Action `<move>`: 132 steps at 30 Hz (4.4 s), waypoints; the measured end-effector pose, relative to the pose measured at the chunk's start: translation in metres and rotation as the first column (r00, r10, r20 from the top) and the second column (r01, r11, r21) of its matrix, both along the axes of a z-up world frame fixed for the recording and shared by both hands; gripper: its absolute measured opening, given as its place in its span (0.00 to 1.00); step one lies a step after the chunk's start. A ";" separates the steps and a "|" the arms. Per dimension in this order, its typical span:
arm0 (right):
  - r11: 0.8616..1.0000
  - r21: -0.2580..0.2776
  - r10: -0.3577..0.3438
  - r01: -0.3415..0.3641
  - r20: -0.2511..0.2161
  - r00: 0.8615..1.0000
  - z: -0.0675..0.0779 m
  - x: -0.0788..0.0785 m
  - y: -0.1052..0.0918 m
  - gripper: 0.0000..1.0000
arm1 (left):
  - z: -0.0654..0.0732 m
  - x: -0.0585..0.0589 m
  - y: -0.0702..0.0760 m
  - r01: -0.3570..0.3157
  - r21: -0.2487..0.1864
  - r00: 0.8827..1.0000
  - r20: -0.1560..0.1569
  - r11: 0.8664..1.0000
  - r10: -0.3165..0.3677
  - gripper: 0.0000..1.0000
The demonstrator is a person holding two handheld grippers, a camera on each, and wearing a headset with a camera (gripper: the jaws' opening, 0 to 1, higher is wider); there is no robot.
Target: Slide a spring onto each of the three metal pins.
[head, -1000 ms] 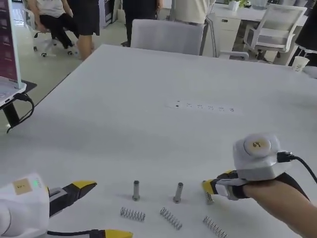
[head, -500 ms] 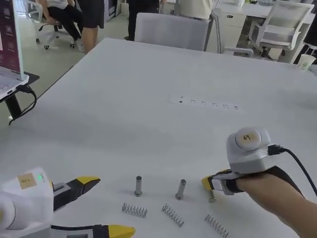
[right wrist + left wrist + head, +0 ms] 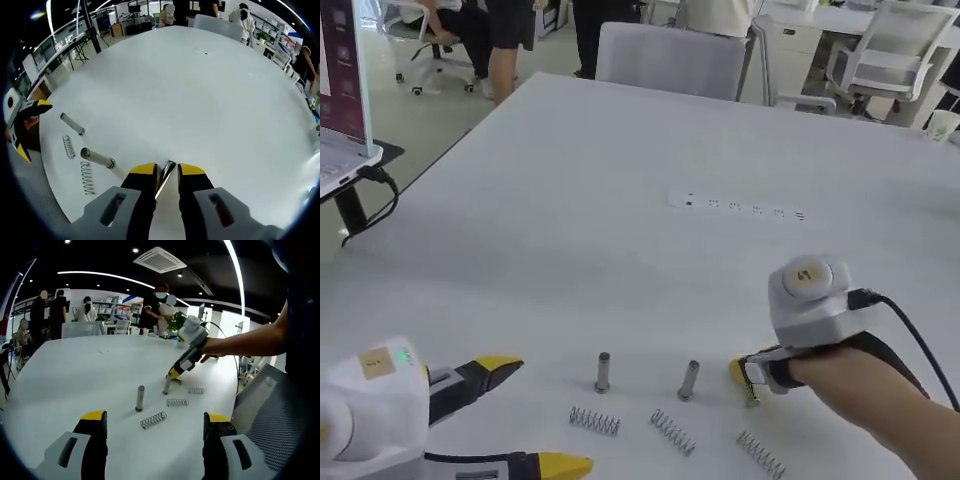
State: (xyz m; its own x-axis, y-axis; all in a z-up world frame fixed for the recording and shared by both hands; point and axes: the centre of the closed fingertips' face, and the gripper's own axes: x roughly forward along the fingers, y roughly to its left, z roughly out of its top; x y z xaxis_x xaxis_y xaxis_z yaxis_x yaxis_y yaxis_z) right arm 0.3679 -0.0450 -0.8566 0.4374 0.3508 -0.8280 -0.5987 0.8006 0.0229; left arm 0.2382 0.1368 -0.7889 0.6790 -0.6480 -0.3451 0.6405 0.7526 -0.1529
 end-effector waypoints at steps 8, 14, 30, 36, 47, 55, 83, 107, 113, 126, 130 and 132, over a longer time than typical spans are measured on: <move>0.998 -0.060 0.023 -0.023 -0.004 1.000 -0.004 0.001 -0.001 0.12 | 0.003 0.001 0.001 -0.006 -0.005 1.000 0.005 1.000 0.006 0.76; 0.996 -0.082 0.046 -0.045 0.006 0.999 -0.004 -0.002 0.002 0.10 | 0.002 0.000 -0.001 -0.005 -0.011 1.000 0.002 1.000 0.005 0.75; 0.997 -0.075 0.018 -0.020 -0.033 0.999 -0.003 -0.002 0.003 0.06 | 0.004 -0.001 0.003 -0.012 -0.017 1.000 0.003 1.000 0.012 0.74; 0.998 -0.059 0.000 -0.002 -0.040 0.999 -0.003 -0.001 0.002 0.05 | 0.005 -0.001 0.001 -0.008 -0.016 1.000 0.007 1.000 0.008 0.74; 1.000 -0.014 -0.022 0.022 -0.033 0.999 0.004 -0.005 0.000 0.05 | 0.005 -0.001 0.003 -0.013 -0.014 1.000 0.010 1.000 0.013 0.73; 1.000 0.009 -0.024 0.024 0.005 1.000 0.017 -0.011 -0.005 0.05 | 0.007 -0.001 -0.002 0.000 -0.013 1.000 0.013 1.000 0.000 0.73; 0.995 0.102 -0.006 -0.009 0.143 0.990 0.043 -0.036 -0.015 0.05 | 0.011 -0.004 -0.007 0.013 -0.007 1.000 0.023 1.000 -0.012 0.72; 0.997 0.070 0.033 -0.046 0.169 0.985 0.044 -0.050 -0.020 0.05 | 0.010 -0.007 -0.011 0.030 -0.003 0.999 0.021 1.000 -0.030 0.72; 0.997 0.033 0.056 -0.063 0.183 0.982 0.044 -0.050 -0.022 0.06 | 0.009 -0.006 -0.010 0.029 -0.005 0.999 0.021 1.000 -0.028 0.72; 0.993 -0.008 0.116 -0.117 0.209 0.971 0.042 -0.052 -0.024 0.06 | 0.009 -0.008 -0.012 0.032 -0.003 0.999 0.021 0.999 -0.032 0.72; 0.993 -0.010 0.121 -0.122 0.208 0.970 0.042 -0.050 -0.025 0.06 | 0.010 -0.007 -0.012 0.029 -0.006 0.999 0.024 1.000 -0.029 0.71; 0.992 -0.014 0.127 -0.126 0.211 0.969 0.042 -0.049 -0.025 0.06 | 0.011 -0.007 -0.012 0.029 -0.007 0.999 0.024 1.000 -0.028 0.71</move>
State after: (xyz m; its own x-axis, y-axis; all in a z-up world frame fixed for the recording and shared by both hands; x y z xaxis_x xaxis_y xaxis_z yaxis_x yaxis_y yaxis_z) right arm 0.3187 -0.0700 -0.8145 0.5541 0.4143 -0.7220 -0.6864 0.7181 -0.1148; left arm 0.2314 0.1248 -0.7783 0.6682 -0.6696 -0.3242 0.6652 0.7329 -0.1427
